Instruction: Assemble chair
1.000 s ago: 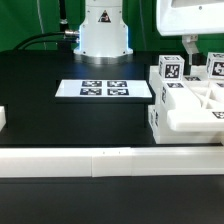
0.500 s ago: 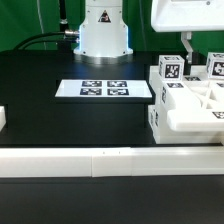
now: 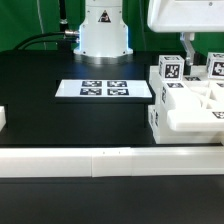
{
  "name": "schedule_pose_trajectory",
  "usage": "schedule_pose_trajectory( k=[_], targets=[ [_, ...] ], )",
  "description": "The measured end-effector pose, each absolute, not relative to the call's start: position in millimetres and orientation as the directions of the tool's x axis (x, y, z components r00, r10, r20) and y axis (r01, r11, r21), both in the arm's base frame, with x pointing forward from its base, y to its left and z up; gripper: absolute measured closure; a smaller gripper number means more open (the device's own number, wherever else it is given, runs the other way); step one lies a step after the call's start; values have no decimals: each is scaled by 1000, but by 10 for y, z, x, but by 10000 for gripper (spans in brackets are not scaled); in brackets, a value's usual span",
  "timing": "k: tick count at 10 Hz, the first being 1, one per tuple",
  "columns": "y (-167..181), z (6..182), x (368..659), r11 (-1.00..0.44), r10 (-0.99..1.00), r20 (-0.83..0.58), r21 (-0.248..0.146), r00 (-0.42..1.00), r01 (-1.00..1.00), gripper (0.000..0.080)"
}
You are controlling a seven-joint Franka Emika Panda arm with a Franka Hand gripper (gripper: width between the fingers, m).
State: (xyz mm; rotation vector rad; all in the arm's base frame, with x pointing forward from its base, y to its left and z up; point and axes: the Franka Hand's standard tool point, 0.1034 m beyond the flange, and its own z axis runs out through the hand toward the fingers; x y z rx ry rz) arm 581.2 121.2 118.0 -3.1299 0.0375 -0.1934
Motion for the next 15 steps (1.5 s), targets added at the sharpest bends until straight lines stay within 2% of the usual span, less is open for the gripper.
schedule_pose_trajectory(
  k=[1,2,3,5,9,12,15],
  targets=[
    [1213,1180,5812,-1000,-24,123,-7,992,-24,408],
    [1213,1180,5812,-1000,-25,123,-7,992,-24,408],
    [1213,1180,5812,-999,-34,123,-9,992,-33,517],
    [1214,1178,5812,-998,-70,125,-14,990,-69,517],
    [1243,1179,5793,-905,-426,164,-95,890,-415,517],
    [1241,1179,5794,-714,-699,124,-178,704,-678,517],
    [1260,1175,5796,-496,-866,53,-215,497,-841,515]
  ],
)
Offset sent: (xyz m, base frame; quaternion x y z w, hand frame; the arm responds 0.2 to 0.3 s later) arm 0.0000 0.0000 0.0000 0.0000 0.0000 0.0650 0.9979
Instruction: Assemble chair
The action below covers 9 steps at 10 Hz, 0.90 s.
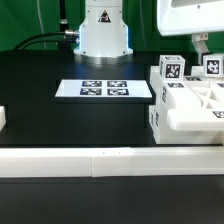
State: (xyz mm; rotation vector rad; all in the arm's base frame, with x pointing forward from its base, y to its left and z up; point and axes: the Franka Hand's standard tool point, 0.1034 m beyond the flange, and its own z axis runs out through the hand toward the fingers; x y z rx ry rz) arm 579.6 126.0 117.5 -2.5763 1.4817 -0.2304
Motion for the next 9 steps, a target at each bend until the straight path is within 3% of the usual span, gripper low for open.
schedule_pose_trajectory(
  k=[1,2,3,4,7,9],
  targets=[
    [1262,1175,5795,-484,-873,48,-216,486,-848,515],
    [1261,1168,5793,-493,-868,50,-215,494,-843,438],
    [1260,1164,5791,-497,-866,51,-214,498,-841,255],
    [1243,1165,5795,-561,-825,67,-207,561,-801,183],
    [1247,1176,5810,-703,-708,104,-192,698,-685,151],
    [1211,1169,5805,-710,-701,94,-183,707,-680,150]
  ],
)
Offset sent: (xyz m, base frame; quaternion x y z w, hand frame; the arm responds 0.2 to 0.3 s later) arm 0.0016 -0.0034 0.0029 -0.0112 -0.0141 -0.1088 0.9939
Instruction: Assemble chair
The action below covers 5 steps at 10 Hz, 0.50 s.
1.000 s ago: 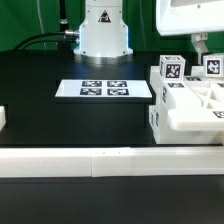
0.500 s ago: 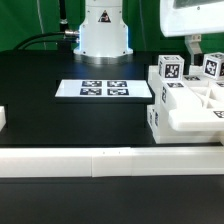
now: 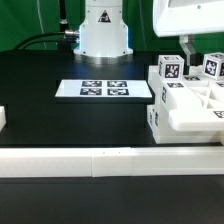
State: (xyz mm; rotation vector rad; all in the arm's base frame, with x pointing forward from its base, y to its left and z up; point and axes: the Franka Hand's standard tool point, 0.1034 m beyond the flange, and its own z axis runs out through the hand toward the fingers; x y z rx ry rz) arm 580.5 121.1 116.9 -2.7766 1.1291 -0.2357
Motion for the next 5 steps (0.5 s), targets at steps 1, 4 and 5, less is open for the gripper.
schedule_pose_trajectory(
  k=[1,4,5],
  targets=[
    [1221,1206,5805,-728,-682,85,-176,726,-663,150],
    [1091,1322,5770,-743,-650,-57,-157,757,-650,150],
    [1088,1339,5784,-717,-677,-75,-156,732,-679,150]
  ],
)
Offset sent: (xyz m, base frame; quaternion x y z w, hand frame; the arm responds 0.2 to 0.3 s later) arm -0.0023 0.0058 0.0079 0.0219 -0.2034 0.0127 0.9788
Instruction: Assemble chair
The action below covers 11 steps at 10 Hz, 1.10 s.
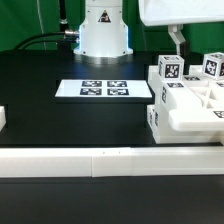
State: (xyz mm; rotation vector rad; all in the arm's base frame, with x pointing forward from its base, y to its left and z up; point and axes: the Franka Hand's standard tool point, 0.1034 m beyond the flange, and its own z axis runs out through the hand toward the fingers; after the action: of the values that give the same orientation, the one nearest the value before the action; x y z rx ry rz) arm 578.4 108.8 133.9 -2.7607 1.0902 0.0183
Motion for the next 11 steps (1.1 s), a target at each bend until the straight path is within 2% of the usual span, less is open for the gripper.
schedule_pose_trajectory(
  k=[3,4,7,8,9,11],
  targets=[
    [1143,1372,5800,-753,-638,-66,-153,767,-639,150],
    [1187,1413,5828,-790,-593,-53,-154,803,-594,150],
    [1130,1383,5825,-896,-417,-17,-157,909,-415,150],
    [1130,1379,5820,-939,-314,-1,-148,949,-311,150],
    [1166,1378,5820,-982,-155,18,-110,988,-152,150],
    [1206,1391,5857,-996,13,31,-85,999,15,150]
  ],
)
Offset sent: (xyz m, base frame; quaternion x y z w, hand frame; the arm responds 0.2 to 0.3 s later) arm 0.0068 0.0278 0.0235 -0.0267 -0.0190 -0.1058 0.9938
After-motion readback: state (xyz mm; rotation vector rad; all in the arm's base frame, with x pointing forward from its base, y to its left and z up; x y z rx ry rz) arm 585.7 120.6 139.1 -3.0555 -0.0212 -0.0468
